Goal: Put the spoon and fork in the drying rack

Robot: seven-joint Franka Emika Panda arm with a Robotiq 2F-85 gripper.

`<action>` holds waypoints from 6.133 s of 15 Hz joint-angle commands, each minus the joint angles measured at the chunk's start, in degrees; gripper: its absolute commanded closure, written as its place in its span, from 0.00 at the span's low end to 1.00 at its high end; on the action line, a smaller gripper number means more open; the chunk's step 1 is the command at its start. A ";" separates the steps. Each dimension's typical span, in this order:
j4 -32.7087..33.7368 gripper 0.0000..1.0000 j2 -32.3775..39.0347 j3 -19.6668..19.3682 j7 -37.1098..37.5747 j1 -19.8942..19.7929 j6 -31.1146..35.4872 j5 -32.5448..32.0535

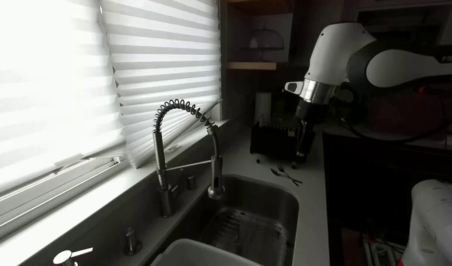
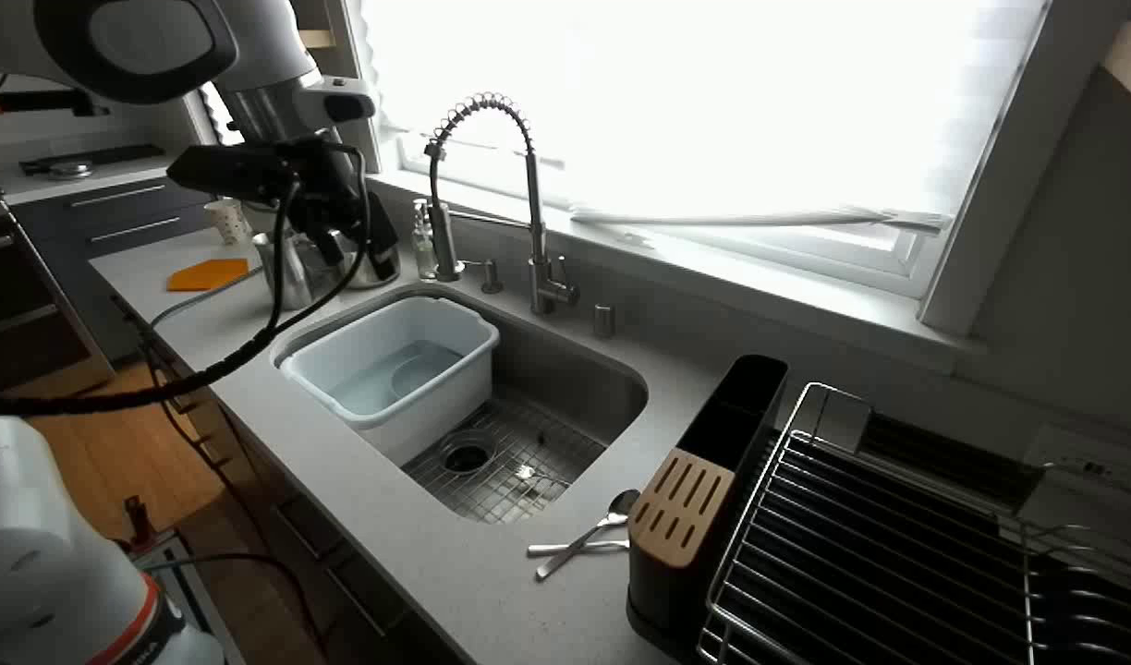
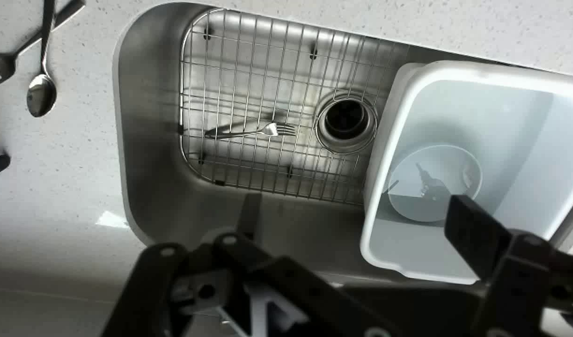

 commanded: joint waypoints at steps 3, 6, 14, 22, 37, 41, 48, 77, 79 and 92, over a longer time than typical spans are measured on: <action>0.12 0.00 0.03 -0.30 0.27 0.45 -0.11 -0.26; 0.12 0.00 0.03 -0.30 0.27 0.44 -0.11 -0.26; 1.42 0.00 11.11 -5.11 1.25 -5.92 5.78 -6.07; 0.06 0.00 26.81 -15.62 -3.85 -10.29 26.47 -1.60; -0.05 0.00 36.36 -18.11 -5.63 -15.81 37.24 -1.07; -0.31 0.00 37.95 -18.67 -4.33 -17.16 38.20 0.01; -0.17 0.00 41.26 -18.61 0.04 -19.49 37.82 0.24; 2.47 0.98 48.95 -16.19 -0.94 -20.67 43.28 9.04; 2.72 0.98 49.31 -16.00 -1.21 -20.66 43.37 9.28; 4.92 0.98 39.29 -15.24 -0.26 -19.28 35.40 7.98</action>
